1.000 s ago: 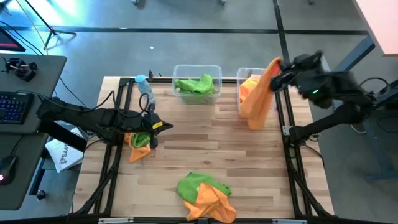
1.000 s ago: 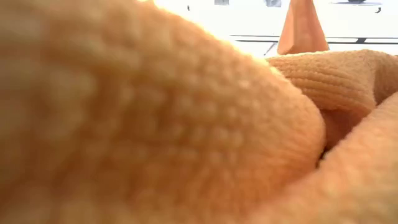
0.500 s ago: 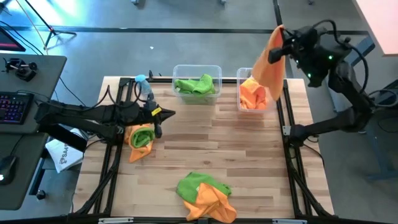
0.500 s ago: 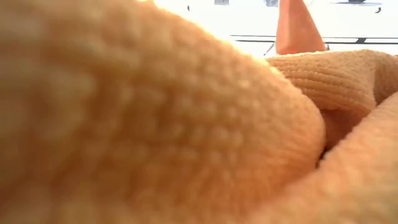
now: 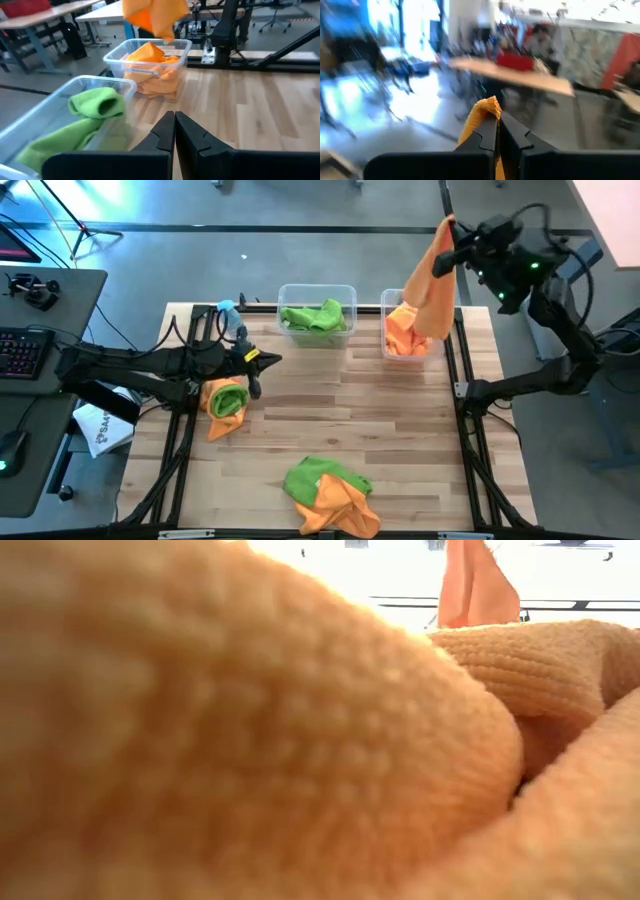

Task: Sort microfiber towel by color & place in baskets
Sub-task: Put the yellow towel into the right transparent bin

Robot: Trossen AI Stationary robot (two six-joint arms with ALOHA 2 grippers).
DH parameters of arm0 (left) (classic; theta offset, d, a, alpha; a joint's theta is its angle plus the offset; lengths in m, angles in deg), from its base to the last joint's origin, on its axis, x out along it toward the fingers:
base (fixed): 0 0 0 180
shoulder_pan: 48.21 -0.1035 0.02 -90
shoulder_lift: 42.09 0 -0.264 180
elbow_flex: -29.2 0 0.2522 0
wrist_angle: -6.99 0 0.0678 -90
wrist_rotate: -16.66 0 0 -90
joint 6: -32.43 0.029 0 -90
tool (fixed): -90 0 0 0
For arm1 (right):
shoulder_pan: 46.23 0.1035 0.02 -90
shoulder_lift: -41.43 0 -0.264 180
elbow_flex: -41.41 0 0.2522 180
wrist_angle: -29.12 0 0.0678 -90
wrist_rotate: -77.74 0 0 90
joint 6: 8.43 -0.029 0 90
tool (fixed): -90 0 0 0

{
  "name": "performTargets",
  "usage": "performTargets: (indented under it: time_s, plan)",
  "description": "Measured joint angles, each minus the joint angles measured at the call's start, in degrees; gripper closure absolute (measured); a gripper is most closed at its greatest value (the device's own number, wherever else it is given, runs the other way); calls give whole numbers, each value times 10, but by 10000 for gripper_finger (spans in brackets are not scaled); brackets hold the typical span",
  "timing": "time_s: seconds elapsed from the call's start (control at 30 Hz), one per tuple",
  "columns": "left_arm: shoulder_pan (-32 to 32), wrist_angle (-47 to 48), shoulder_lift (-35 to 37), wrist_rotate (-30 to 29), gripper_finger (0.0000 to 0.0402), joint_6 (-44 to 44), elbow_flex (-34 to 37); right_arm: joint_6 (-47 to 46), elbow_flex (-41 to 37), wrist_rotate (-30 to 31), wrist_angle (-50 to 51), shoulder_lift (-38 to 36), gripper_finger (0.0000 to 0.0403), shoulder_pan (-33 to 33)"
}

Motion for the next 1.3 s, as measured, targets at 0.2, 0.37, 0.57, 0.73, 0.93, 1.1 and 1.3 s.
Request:
performTargets:
  time_s: [0.2, 0.37, 0.57, 0.73, 0.93, 1.1, 1.3]
  plan:
    - [-19, 0, 0, -2, 401, 42, 0, -2, 0, -28, -79, 21, 403, 0]
    - [-30, 0, 0, -2, 401, 80, 0, -21, 0, -9, -60, 50, 403, 0]
    - [-44, 1, 0, -2, 401, 138, 0, -31, 0, 38, -48, 73, 403, 0]
    - [-62, 1, 0, -1, 401, 171, 0, -30, 0, 33, -57, 76, 403, 0]
    - [-86, 1, 0, -1, 401, 184, 0, -106, 0, 31, 46, 75, 403, 1]
    - [-99, 1, 0, 15, 401, 184, 0, -259, 0, 30, 260, 74, 403, 1]
    - [-106, 1, 0, 23, 401, 184, 0, -485, -7, 67, 531, 78, 403, 1]
